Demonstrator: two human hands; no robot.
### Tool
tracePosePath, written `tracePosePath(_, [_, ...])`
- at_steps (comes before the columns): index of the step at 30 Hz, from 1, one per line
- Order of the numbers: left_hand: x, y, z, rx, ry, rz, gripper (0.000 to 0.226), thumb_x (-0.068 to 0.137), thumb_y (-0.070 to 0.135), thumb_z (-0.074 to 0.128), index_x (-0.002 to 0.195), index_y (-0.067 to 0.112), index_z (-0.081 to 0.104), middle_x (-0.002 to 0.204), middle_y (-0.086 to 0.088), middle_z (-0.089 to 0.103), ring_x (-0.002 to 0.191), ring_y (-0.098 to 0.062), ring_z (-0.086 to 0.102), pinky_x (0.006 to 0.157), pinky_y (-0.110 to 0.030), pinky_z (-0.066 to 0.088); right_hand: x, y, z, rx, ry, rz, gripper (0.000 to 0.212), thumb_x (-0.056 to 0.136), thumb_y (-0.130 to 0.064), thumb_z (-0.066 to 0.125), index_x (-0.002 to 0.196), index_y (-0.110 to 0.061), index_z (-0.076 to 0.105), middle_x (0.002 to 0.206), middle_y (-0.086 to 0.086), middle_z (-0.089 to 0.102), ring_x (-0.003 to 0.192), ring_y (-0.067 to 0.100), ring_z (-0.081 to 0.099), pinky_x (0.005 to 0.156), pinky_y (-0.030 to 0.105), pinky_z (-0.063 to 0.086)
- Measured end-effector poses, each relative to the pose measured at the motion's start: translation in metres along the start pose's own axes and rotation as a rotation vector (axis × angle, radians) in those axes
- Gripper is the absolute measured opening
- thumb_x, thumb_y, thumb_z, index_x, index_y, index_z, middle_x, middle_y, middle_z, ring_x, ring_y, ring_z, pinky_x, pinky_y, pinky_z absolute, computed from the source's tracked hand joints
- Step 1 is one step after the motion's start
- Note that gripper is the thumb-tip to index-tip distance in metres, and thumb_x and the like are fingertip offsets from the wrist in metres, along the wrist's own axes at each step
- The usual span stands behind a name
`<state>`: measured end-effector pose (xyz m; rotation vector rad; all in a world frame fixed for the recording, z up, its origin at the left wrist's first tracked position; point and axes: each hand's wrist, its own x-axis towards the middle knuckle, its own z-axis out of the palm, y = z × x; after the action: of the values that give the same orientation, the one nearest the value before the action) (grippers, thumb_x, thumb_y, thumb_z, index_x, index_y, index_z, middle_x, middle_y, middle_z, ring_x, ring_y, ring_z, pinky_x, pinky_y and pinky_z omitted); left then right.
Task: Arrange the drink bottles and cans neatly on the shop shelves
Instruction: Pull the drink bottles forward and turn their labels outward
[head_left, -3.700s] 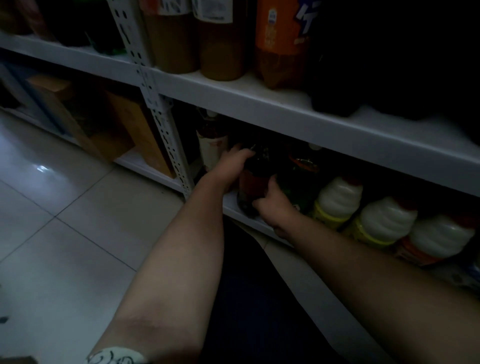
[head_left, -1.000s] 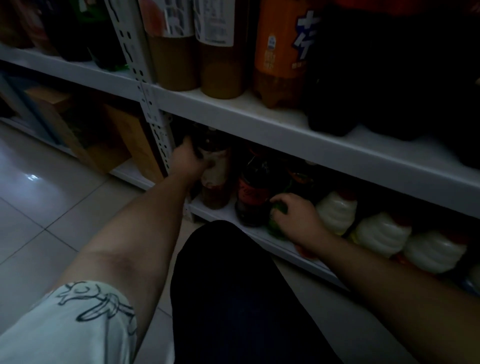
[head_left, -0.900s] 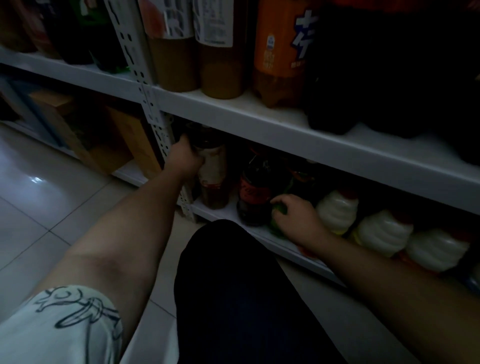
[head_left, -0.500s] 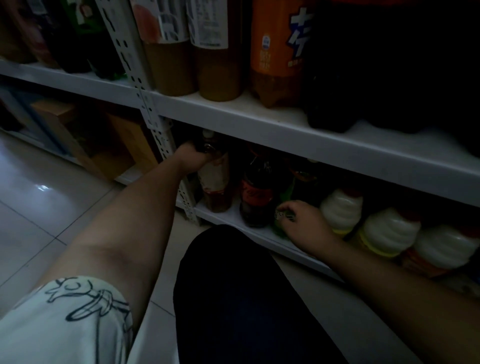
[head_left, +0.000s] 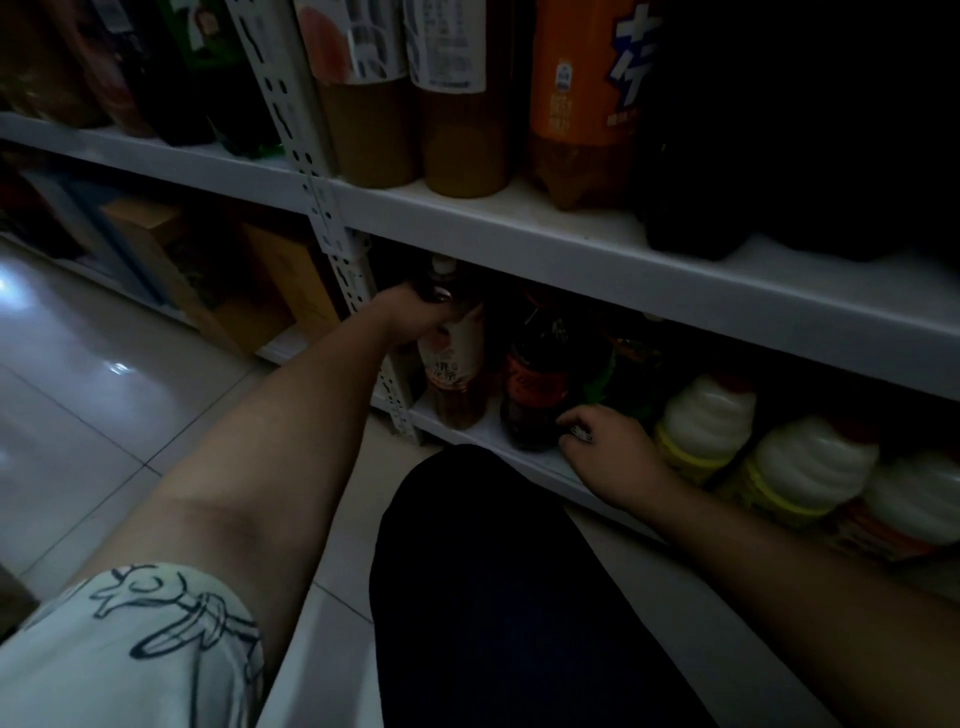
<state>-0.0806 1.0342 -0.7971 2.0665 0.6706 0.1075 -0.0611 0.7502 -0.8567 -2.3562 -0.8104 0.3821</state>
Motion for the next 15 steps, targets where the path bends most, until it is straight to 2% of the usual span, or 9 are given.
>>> tracePosePath(2, [-0.006,-0.012,0.0,-0.167,-0.038,-0.052,0.064,0.086,0.024,0.07,0.14,0.014,0.037,0.091,0.006,0.06,0.057,-0.002,0.064,0.046,-0.016,0.05,0.0,-0.001,-0.001,-0.006,0.013,-0.001,0.029,0.089,-0.024,0.058,0.117,-0.019,0.063,0.121,0.0,0.06,0.106,0.014,0.056,0.082,0.017,0.035])
tracePosePath(3, [-0.008,-0.017,0.002,-0.207,-0.029,-0.076,0.069,0.086,0.024,0.07,0.143,0.018,0.033,0.091,0.008,0.059,0.06,-0.001,0.063,0.049,-0.019,0.052,0.0,-0.001,-0.001,-0.008,0.024,0.0,0.028,0.089,-0.024,0.058,0.116,-0.019,0.064,0.12,0.0,0.061,0.104,0.014,0.057,0.081,0.016,0.035])
tracePosePath(5, [-0.007,-0.025,0.005,-0.278,-0.02,-0.089,0.073,0.086,0.028,0.069,0.146,0.027,0.027,0.094,0.011,0.059,0.069,-0.001,0.064,0.068,-0.031,0.057,0.0,-0.003,-0.002,-0.011,0.035,-0.005,0.028,0.089,-0.023,0.059,0.115,-0.02,0.064,0.118,-0.001,0.061,0.099,0.011,0.056,0.079,0.015,0.034])
tracePosePath(7, [-0.005,-0.028,0.009,-0.367,-0.012,-0.08,0.072,0.088,0.028,0.067,0.147,0.03,0.026,0.097,0.008,0.061,0.08,-0.011,0.066,0.084,-0.046,0.055,0.0,-0.005,-0.004,-0.01,0.033,-0.015,0.028,0.089,-0.023,0.058,0.116,-0.02,0.064,0.118,-0.001,0.061,0.091,0.005,0.051,0.078,0.015,0.034])
tracePosePath(8, [-0.005,-0.028,0.012,-0.403,-0.011,-0.076,0.072,0.088,0.028,0.067,0.147,0.031,0.025,0.098,0.006,0.062,0.084,-0.016,0.066,0.087,-0.05,0.053,0.0,-0.006,-0.005,-0.002,0.038,-0.017,0.028,0.089,-0.023,0.058,0.116,-0.02,0.064,0.117,-0.001,0.061,0.089,0.003,0.048,0.077,0.015,0.034])
tracePosePath(10, [-0.006,-0.026,0.017,-0.426,-0.008,-0.063,0.074,0.087,0.032,0.068,0.146,0.033,0.024,0.097,0.005,0.063,0.084,-0.021,0.066,0.085,-0.051,0.052,0.0,-0.011,-0.008,0.027,0.063,-0.024,0.027,0.089,-0.022,0.058,0.114,-0.02,0.064,0.115,-0.002,0.061,0.088,0.002,0.047,0.075,0.014,0.035])
tracePosePath(13, [-0.005,-0.02,0.022,-0.409,0.001,-0.06,0.072,0.087,0.036,0.066,0.146,0.033,0.024,0.097,0.0,0.064,0.083,-0.02,0.066,0.078,-0.045,0.054,0.003,-0.019,-0.012,0.031,0.083,-0.062,0.025,0.088,-0.023,0.059,0.112,-0.022,0.065,0.112,-0.005,0.061,0.086,0.001,0.048,0.071,0.012,0.035])
tracePosePath(15, [-0.001,-0.017,0.026,-0.408,0.006,-0.06,0.068,0.091,0.039,0.06,0.147,0.032,0.023,0.109,-0.01,0.065,0.094,-0.026,0.066,0.085,-0.048,0.053,0.004,-0.024,-0.017,0.033,0.093,-0.083,0.025,0.087,-0.022,0.06,0.111,-0.022,0.066,0.111,-0.005,0.061,0.084,0.0,0.049,0.074,0.013,0.035])
